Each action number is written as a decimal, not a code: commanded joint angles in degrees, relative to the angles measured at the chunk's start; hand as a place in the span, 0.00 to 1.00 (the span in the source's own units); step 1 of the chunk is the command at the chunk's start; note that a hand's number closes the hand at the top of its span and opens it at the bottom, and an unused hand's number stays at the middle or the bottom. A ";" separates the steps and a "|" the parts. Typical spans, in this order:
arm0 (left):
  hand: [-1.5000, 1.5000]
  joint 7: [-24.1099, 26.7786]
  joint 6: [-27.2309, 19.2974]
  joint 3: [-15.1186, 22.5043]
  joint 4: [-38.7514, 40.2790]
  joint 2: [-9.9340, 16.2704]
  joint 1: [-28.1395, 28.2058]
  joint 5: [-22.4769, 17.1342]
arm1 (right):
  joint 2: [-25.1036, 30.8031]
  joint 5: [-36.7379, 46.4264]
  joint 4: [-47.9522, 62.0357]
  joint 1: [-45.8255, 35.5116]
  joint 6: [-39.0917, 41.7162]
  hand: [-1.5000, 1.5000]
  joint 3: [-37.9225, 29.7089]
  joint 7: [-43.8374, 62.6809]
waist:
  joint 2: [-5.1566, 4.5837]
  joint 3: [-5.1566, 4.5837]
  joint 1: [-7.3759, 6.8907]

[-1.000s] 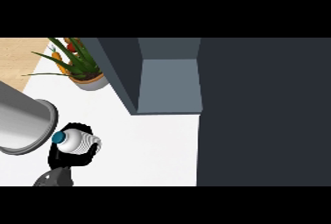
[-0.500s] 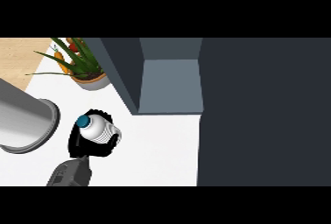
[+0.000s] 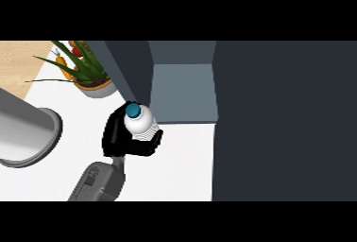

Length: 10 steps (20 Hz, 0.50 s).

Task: Pick up the bottled water, place it into the cabinet and close the cabinet

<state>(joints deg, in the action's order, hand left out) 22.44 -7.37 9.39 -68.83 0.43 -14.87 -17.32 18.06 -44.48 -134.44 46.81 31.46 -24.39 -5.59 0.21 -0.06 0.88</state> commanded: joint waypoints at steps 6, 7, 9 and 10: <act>1.00 -4.87 -14.98 8.79 -0.53 -0.43 -7.00 -0.55 | -0.78 -5.70 -11.99 3.02 -2.96 0.00 -1.76 4.60 | -0.10 -0.02 0.53; 1.00 -3.73 -19.81 11.79 0.23 -0.43 -8.43 -1.76 | 0.17 -5.22 -9.59 -0.09 -3.29 0.00 -1.46 3.99 | -0.20 -0.02 0.52; 1.00 -6.16 -22.68 10.22 2.67 -0.43 -13.40 -0.58 | -0.45 -4.55 -9.13 -0.09 -3.27 0.00 -0.31 4.49 | -0.22 0.00 0.60; 1.00 -5.73 -20.34 6.92 6.36 -0.43 -15.10 0.20 | -3.30 0.13 -12.54 0.40 -4.93 0.00 3.53 5.02 | -0.34 -0.03 0.70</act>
<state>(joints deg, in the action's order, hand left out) 18.02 -24.50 17.69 -67.26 0.05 -24.49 -17.83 18.09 -45.69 -134.45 44.97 30.48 -23.37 -4.46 0.01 -0.08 1.35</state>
